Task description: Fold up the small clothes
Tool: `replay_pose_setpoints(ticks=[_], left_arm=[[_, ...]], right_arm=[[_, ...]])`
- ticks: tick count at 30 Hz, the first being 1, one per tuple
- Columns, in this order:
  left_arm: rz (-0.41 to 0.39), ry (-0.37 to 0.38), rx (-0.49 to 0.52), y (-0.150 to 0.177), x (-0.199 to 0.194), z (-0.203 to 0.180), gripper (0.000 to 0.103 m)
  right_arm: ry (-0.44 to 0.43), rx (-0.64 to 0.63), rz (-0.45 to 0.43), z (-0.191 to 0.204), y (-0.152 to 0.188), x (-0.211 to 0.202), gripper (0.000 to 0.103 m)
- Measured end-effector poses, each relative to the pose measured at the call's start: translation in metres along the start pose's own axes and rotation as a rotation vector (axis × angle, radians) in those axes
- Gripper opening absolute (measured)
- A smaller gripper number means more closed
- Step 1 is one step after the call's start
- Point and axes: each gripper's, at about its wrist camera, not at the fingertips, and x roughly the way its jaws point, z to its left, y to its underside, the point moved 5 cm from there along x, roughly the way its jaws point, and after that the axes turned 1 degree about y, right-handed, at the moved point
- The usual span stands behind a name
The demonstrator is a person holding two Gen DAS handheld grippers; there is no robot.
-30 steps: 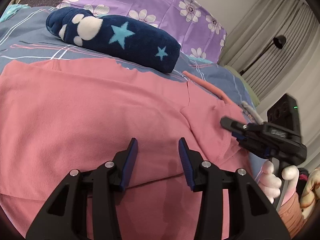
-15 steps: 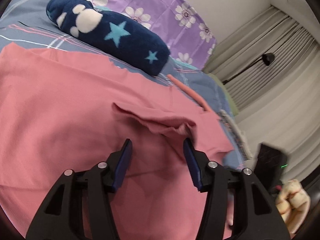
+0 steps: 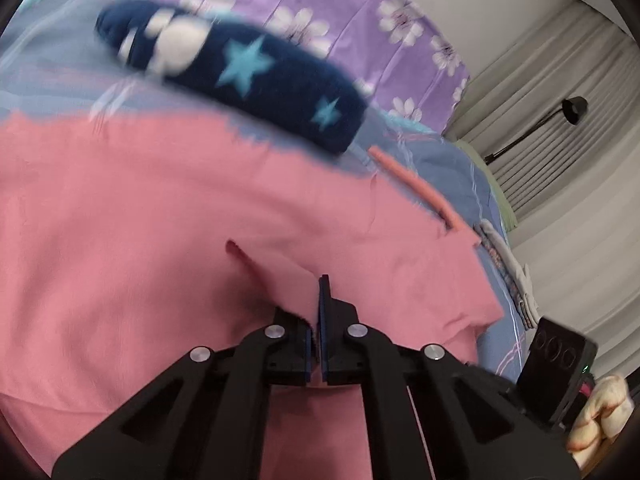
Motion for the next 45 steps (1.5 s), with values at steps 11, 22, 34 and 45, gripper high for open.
replay_pose_setpoints(ticks=[11, 22, 34, 45], left_arm=[[-0.209, -0.121, 0.407, -0.076, -0.096, -0.112, 0.002], [-0.196, -0.317, 0.315, -0.075, -0.108, -0.030, 0.002], [-0.018, -0.528, 0.213, -0.014, -0.078, 0.097, 0.003], [-0.169, -0.492, 0.265, -0.025, -0.100, 0.064, 0.034]], right_arm=[[0.036, 0.148, -0.168, -0.026, -0.013, -0.029, 0.041], [0.138, 0.204, -0.147, -0.048, -0.018, -0.021, 0.027], [0.102, 0.097, -0.252, -0.028, -0.024, -0.046, 0.040], [0.233, 0.148, -0.118, -0.047, -0.017, -0.020, 0.051]])
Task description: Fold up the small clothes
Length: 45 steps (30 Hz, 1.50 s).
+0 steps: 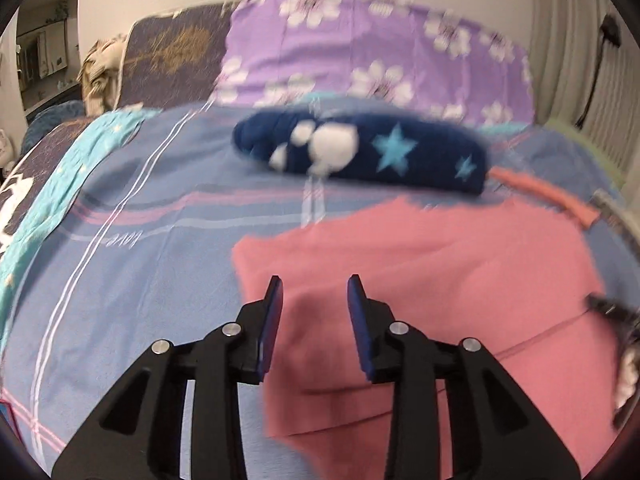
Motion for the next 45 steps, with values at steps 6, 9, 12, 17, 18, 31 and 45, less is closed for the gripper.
replay_pose_setpoints(ticks=[6, 9, 12, 17, 18, 31, 45], left_arm=[[0.177, 0.019, 0.071, 0.030, 0.050, -0.034, 0.036], [0.138, -0.004, 0.087, 0.034, 0.052, -0.036, 0.038], [0.134, 0.007, 0.074, 0.037, 0.054, -0.033, 0.038], [0.132, -0.001, 0.084, 0.039, 0.054, -0.033, 0.038], [0.131, -0.015, 0.096, 0.039, 0.054, -0.034, 0.039], [0.127, -0.013, 0.095, 0.039, 0.052, -0.035, 0.039], [0.125, -0.008, 0.093, 0.039, 0.052, -0.037, 0.040]], right_arm=[[-0.040, 0.029, -0.018, -0.005, -0.001, -0.003, 0.050], [-0.053, 0.061, -0.045, -0.011, -0.004, -0.011, 0.045], [-0.004, 0.061, -0.075, -0.020, -0.020, -0.021, 0.045], [0.129, 0.112, -0.078, -0.051, -0.090, -0.020, 0.048], [0.131, 0.130, -0.052, -0.058, -0.102, -0.012, 0.050], [0.537, -0.064, 0.034, -0.059, -0.129, 0.047, 0.006], [0.344, -0.290, 0.089, 0.004, 0.005, 0.006, 0.023]])
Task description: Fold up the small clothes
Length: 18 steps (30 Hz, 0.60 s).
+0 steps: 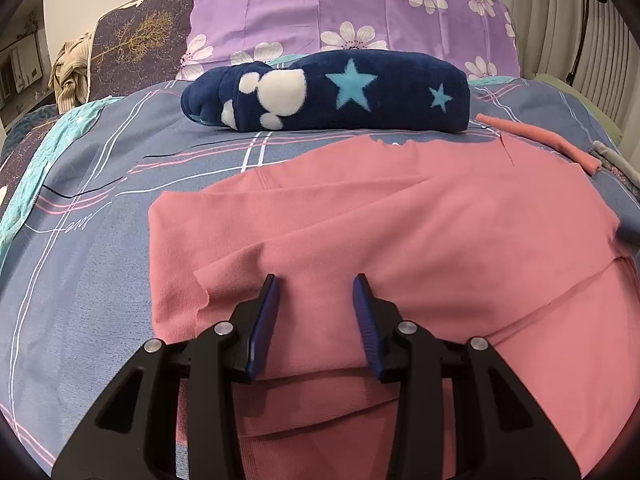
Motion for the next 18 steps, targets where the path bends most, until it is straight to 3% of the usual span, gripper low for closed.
replay_pose_setpoints(ticks=[1, 3, 5, 8, 12, 18], left_arm=[[-0.001, 0.004, -0.002, 0.000, 0.000, 0.000, 0.041], [-0.012, 0.038, -0.025, -0.001, -0.004, 0.003, 0.041], [-0.055, 0.128, -0.103, 0.000, -0.020, 0.017, 0.042], [-0.073, 0.156, -0.195, 0.017, -0.048, 0.043, 0.042], [-0.002, 0.163, -0.182, 0.063, -0.078, 0.061, 0.046], [0.077, 0.291, -0.088, 0.133, -0.127, 0.040, 0.050]], right_arm=[[-0.035, 0.027, -0.035, -0.005, 0.003, 0.003, 0.024], [-0.090, 0.083, -0.013, -0.012, 0.001, -0.002, 0.024], [-0.086, 0.057, -0.029, -0.010, 0.004, -0.003, 0.025], [-0.034, 0.014, -0.042, -0.004, 0.005, -0.007, 0.026], [0.022, -0.030, -0.048, 0.004, 0.003, -0.007, 0.026], [-0.018, 0.062, -0.085, -0.012, 0.011, -0.032, 0.026]])
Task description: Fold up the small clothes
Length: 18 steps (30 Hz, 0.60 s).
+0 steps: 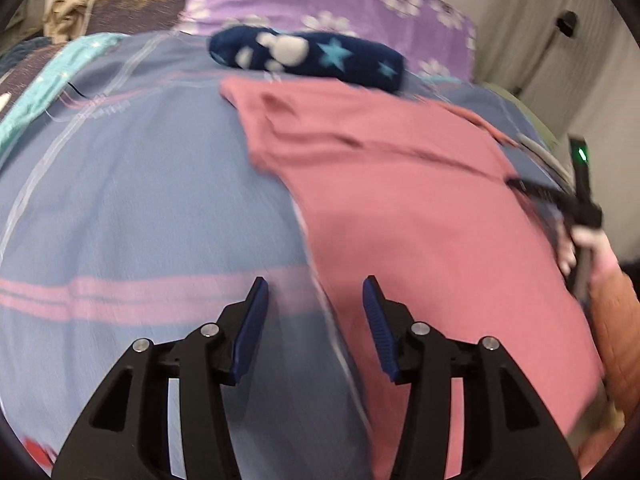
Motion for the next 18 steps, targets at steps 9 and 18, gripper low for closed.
replay_pose_setpoints(ticks=[9, 18], left_arm=[[0.028, 0.076, 0.095, 0.058, -0.022, -0.040, 0.050], [0.043, 0.113, 0.112, 0.089, -0.041, -0.052, 0.050]], right_arm=[[-0.175, 0.083, 0.057, -0.033, 0.092, -0.093, 0.027], [-0.365, 0.192, 0.103, -0.045, 0.171, -0.141, 0.028]])
